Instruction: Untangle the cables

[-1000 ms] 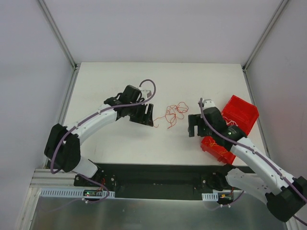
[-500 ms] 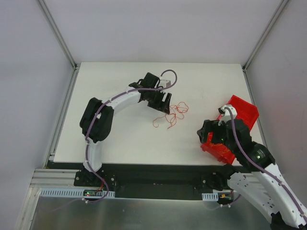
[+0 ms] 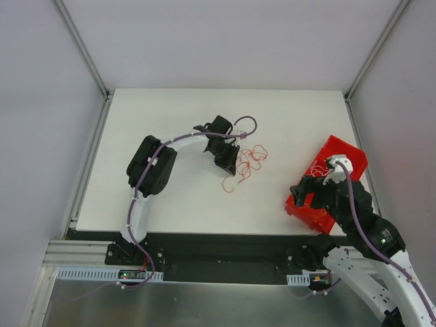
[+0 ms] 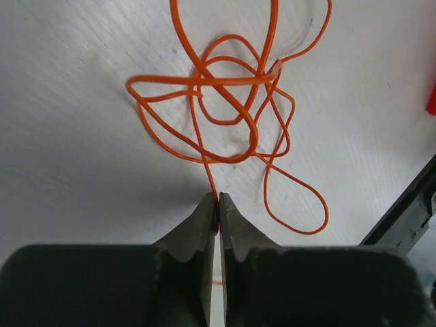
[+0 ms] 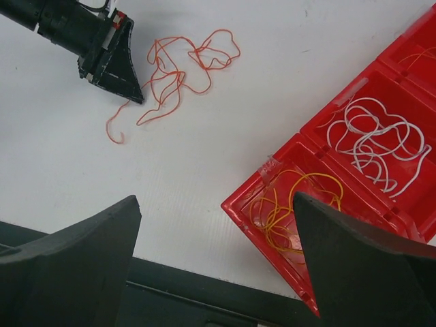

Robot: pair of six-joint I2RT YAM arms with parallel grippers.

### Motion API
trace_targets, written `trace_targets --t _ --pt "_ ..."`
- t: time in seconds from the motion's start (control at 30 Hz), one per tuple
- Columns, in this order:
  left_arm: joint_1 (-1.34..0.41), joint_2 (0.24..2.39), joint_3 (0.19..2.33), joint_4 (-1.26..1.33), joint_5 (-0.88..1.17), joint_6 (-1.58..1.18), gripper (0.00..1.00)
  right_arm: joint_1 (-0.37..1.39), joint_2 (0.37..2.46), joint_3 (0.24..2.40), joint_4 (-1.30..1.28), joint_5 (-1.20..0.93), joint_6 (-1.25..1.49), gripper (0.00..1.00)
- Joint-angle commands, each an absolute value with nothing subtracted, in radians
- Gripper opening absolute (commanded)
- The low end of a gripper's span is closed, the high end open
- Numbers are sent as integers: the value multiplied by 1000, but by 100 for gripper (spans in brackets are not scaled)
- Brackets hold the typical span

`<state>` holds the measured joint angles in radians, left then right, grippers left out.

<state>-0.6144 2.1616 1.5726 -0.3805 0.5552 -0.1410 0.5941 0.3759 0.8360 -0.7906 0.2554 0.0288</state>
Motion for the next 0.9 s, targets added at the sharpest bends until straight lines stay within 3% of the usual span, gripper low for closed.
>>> trace_targets --t 0.0,0.2,0.37,0.63,0.87 --pt "-647 2057 1517 -388 546 -167 0 592 506 818 -750 189 12 96" --pt "-681 1771 1384 -388 543 -262 0 595 781 809 -637 75 129 96" --pt "-683 1557 1286 -388 670 -350 0 594 876 749 -378 11 273 96" --pt "-695 1379 1246 -383 773 -422 0 603 1045 661 130 -284 492 99" --pt "-715 1336 1267 -382 750 -445 0 663 1114 617 245 -278 542 84"
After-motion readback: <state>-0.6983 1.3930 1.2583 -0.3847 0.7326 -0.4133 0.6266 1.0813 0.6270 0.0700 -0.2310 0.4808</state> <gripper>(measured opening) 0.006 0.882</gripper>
